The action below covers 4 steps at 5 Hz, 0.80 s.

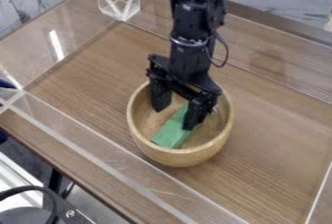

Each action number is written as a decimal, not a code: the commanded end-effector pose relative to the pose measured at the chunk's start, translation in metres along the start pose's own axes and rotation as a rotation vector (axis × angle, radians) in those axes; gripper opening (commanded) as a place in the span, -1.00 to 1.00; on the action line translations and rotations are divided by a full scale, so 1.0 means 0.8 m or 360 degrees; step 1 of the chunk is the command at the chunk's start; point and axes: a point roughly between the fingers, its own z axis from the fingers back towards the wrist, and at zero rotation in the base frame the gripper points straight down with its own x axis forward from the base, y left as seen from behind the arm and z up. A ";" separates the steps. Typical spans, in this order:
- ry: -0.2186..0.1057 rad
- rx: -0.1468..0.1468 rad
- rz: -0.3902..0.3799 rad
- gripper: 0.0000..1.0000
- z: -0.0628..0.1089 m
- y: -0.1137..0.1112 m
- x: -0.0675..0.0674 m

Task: Remove the green block from inside the brown bowl and put it on the table

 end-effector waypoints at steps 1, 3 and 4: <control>-0.0037 0.0011 -0.0013 1.00 0.002 0.000 0.009; -0.0023 -0.0001 -0.0033 1.00 -0.008 -0.002 0.014; -0.0031 -0.0011 -0.0047 1.00 -0.010 -0.003 0.016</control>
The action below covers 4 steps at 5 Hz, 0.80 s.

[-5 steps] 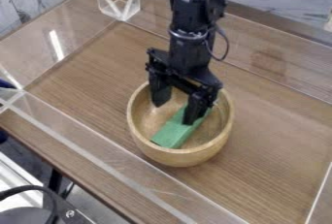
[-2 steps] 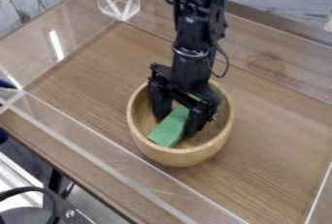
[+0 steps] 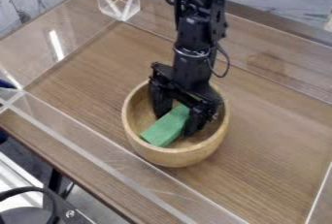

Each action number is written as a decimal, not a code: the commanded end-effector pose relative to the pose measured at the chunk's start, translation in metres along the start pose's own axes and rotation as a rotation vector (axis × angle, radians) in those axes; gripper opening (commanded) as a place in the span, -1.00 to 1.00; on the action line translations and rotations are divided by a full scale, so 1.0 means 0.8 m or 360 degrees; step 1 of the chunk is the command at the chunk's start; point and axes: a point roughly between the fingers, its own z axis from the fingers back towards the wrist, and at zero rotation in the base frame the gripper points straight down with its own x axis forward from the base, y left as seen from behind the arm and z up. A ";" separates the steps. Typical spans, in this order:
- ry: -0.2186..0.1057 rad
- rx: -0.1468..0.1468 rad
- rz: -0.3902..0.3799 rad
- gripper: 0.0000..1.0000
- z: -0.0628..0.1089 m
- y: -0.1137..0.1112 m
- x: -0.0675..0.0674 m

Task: Remove the green block from inside the brown bowl and put it on the table

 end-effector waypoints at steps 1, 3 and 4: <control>-0.0057 -0.0007 -0.0037 1.00 0.006 0.000 0.009; -0.0045 -0.0019 -0.0048 1.00 -0.006 -0.002 0.013; -0.0036 -0.0024 -0.0053 1.00 -0.012 -0.002 0.015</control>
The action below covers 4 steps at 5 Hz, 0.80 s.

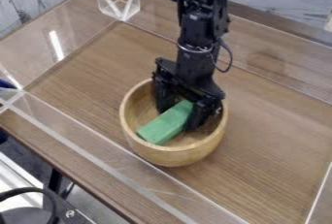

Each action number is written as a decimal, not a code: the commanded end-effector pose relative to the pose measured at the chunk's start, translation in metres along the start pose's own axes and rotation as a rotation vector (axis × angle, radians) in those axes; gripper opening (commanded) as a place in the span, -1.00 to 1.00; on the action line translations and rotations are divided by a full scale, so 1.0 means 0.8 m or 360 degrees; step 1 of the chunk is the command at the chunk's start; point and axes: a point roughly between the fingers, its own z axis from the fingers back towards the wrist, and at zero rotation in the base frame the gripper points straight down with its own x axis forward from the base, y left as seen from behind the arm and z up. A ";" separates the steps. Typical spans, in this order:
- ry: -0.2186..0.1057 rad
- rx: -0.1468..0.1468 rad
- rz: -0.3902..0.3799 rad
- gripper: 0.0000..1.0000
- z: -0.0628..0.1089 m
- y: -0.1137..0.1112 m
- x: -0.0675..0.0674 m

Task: Remove the green block from inside the brown bowl and put it on the table

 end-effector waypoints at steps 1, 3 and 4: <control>-0.0013 -0.0010 -0.0050 1.00 -0.012 0.000 0.007; 0.0000 -0.0025 -0.0061 1.00 -0.018 -0.002 0.008; 0.0002 -0.0033 -0.0066 1.00 -0.020 -0.002 0.008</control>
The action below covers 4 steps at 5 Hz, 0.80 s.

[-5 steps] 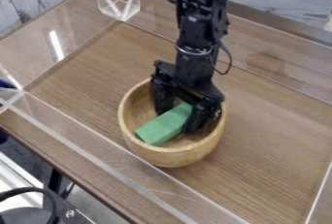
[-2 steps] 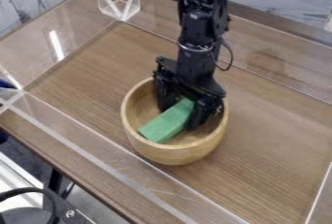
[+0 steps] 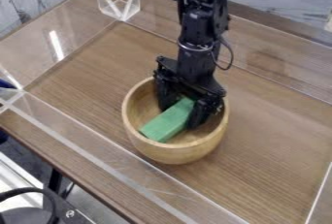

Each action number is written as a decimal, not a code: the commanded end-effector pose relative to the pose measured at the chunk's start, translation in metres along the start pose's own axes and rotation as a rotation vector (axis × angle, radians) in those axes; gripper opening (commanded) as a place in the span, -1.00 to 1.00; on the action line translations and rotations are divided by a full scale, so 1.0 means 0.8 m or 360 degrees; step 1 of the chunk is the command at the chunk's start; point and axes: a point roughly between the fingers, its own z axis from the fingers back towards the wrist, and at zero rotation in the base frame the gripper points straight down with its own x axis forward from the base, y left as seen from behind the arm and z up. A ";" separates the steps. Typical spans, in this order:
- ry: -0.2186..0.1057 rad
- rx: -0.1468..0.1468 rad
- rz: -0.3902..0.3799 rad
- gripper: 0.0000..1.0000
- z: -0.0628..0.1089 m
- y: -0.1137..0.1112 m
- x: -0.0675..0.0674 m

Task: Remove the green block from inside the brown bowl and put it on the table

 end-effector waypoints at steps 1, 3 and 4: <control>0.0018 -0.0028 -0.0062 1.00 -0.018 -0.001 0.004; 0.0040 -0.0037 -0.0065 1.00 -0.020 0.000 0.004; 0.0057 -0.0037 -0.0062 1.00 -0.021 0.002 0.003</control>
